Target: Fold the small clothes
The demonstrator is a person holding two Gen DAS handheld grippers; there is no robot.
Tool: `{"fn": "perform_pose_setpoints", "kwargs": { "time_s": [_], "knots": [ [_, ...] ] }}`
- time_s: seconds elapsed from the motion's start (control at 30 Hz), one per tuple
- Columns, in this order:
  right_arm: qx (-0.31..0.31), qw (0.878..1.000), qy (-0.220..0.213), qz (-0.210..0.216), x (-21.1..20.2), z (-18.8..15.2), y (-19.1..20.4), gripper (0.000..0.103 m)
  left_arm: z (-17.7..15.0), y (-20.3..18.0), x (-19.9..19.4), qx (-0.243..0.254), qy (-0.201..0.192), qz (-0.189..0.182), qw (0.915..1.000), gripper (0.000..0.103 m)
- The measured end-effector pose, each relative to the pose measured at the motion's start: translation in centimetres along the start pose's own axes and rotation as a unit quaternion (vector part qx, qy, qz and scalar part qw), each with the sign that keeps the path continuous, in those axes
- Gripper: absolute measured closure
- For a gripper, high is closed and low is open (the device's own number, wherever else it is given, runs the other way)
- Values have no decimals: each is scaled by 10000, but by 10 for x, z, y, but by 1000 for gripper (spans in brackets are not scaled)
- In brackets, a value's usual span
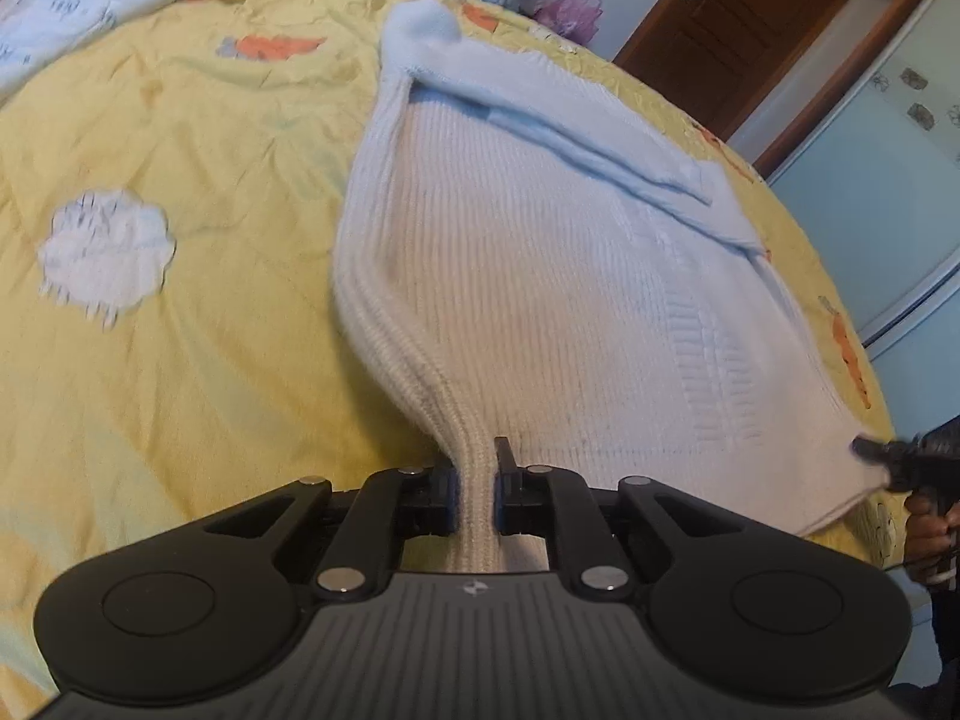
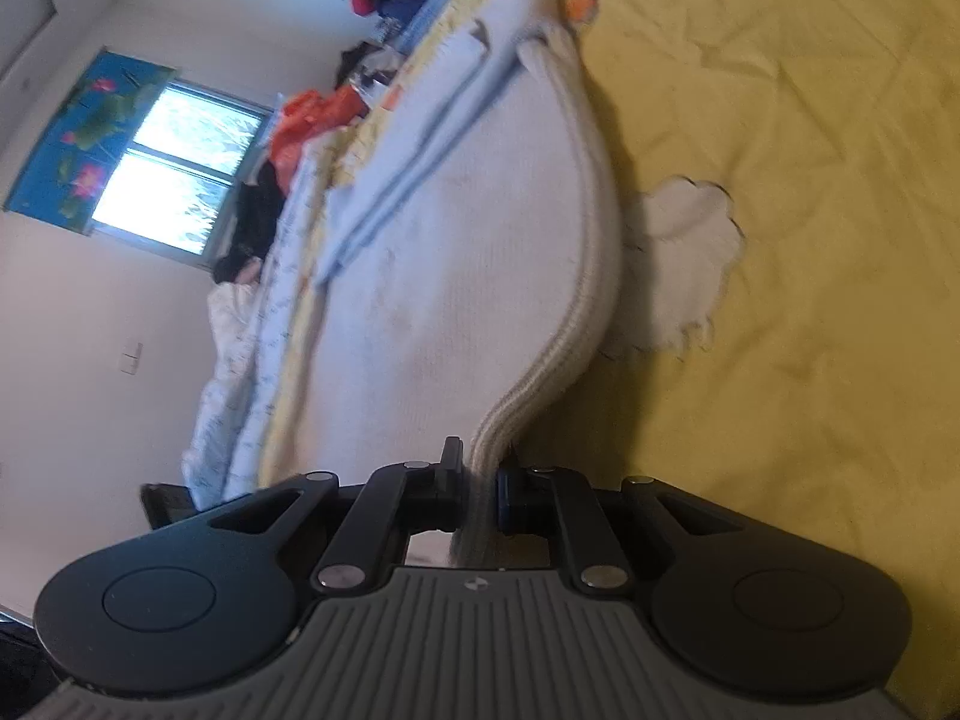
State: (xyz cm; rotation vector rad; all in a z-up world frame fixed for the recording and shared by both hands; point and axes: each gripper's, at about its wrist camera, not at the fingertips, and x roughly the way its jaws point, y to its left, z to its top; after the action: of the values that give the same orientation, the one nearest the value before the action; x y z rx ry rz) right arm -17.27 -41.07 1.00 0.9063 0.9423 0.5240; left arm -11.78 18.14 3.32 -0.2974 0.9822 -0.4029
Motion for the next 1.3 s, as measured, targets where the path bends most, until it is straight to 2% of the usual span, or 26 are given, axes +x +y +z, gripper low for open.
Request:
{"fn": "perform_pose_setpoints", "kwargs": {
  "time_s": [0.07,0.13,0.23,0.33,0.4,0.53,0.63,0.77,0.87,0.97,1.07,1.1,1.13,1.2,1.23,1.27,1.3],
  "knots": [
    [-114,9988,-261,398,-5,13,13,88,14,-2,-8,23,-317,-143,9994,93],
    [-282,9956,-494,740,-7,32,27,88,39,-1,-18,-139,-774,-499,9957,93],
    [-496,9882,-902,1135,-3,79,44,88,86,-3,-17,-206,-1344,-721,9881,93],
    [-622,9813,-1303,1272,13,136,50,88,140,-7,4,-205,-1667,-689,9834,94],
    [-465,9782,-1539,1315,30,178,45,88,177,-8,25,-175,-1830,-548,9814,94],
    [-88,9769,-1830,1097,72,251,22,88,238,-5,80,-63,-1832,7,9831,94],
    [145,9809,-1817,686,104,287,0,88,258,3,118,-295,-1486,208,9882,94],
    [323,9860,-1608,296,137,294,-25,88,254,10,132,-297,-1484,244,9882,94],
    [359,9861,-1578,388,137,295,-32,88,260,15,128,-403,-1507,118,9877,94],
    [209,9861,-1563,524,134,306,-23,88,276,14,123,-469,-1698,7,9844,94],
    [40,9860,-1628,367,144,328,-14,88,299,12,143,-415,-1857,309,9812,94],
    [11,9857,-1669,217,150,337,-15,87,307,13,157,-408,-1761,471,9824,93],
    [86,9856,-1686,65,157,345,-19,84,313,18,172,-514,-1514,528,9857,93],
    [607,9855,-1576,-132,171,357,-35,56,317,23,188,-778,-1211,581,9879,92],
    [732,9857,-1517,-63,174,357,-38,51,315,25,187,-877,-1218,477,9875,90],
    [643,9855,-1572,28,173,353,-34,42,313,25,183,-930,-1250,327,9872,81],
    [490,9851,-1647,48,168,348,-27,26,311,26,176,-999,-1301,161,9863,66]
  ]
}}
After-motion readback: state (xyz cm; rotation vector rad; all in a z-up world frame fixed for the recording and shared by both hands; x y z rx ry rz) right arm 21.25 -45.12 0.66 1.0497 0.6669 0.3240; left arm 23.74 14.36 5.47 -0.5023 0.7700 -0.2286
